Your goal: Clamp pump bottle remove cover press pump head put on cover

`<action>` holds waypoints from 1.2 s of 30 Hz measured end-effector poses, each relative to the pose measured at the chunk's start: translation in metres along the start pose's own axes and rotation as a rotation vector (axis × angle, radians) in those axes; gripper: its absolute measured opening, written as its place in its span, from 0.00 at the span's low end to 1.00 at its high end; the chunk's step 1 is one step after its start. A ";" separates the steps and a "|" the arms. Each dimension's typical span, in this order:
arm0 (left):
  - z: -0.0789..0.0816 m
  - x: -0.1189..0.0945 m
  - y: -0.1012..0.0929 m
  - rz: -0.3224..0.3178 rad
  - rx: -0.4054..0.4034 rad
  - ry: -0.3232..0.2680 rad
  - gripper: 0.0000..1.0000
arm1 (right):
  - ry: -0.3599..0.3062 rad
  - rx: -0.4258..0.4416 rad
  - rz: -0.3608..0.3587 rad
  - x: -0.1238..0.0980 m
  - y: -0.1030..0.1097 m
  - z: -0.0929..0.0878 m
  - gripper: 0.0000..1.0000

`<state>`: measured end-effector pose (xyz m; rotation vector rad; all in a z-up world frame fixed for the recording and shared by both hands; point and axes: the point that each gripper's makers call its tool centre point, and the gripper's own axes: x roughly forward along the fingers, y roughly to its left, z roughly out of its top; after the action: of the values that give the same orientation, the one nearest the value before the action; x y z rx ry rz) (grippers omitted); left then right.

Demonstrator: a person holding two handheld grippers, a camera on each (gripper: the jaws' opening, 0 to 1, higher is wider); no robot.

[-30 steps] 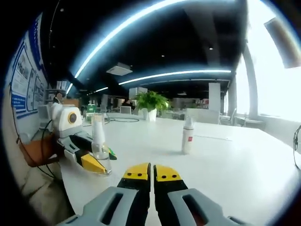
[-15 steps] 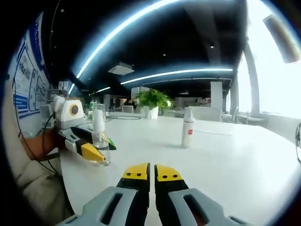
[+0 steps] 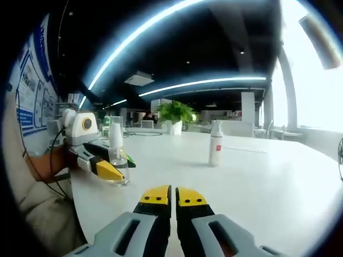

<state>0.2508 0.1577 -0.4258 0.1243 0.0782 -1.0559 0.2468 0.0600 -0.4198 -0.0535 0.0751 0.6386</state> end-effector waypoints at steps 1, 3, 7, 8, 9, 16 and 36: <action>0.000 0.000 0.000 0.000 -0.002 0.002 0.15 | 0.000 -0.002 0.000 0.000 0.000 0.000 0.00; 0.000 0.000 -0.001 -0.003 -0.003 0.005 0.15 | -0.003 -0.002 0.001 0.000 -0.001 0.001 0.00; 0.003 0.000 0.001 0.005 -0.002 0.003 0.15 | -0.004 -0.006 0.004 0.001 0.000 0.003 0.00; 0.004 -0.001 0.002 0.007 -0.007 -0.002 0.15 | -0.001 -0.009 0.006 0.002 0.000 0.002 0.00; 0.005 -0.001 0.003 0.008 -0.009 -0.005 0.15 | 0.002 -0.016 0.009 0.004 0.000 0.002 0.00; 0.013 -0.004 0.010 0.032 0.003 -0.015 0.15 | -0.008 -0.036 0.032 0.008 0.006 0.009 0.00; 0.032 0.005 0.057 0.163 -0.015 -0.008 0.15 | -0.036 -0.071 0.029 0.016 -0.007 0.017 0.00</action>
<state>0.3028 0.1771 -0.3911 0.1107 0.0673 -0.8928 0.2645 0.0656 -0.4045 -0.1099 0.0185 0.6713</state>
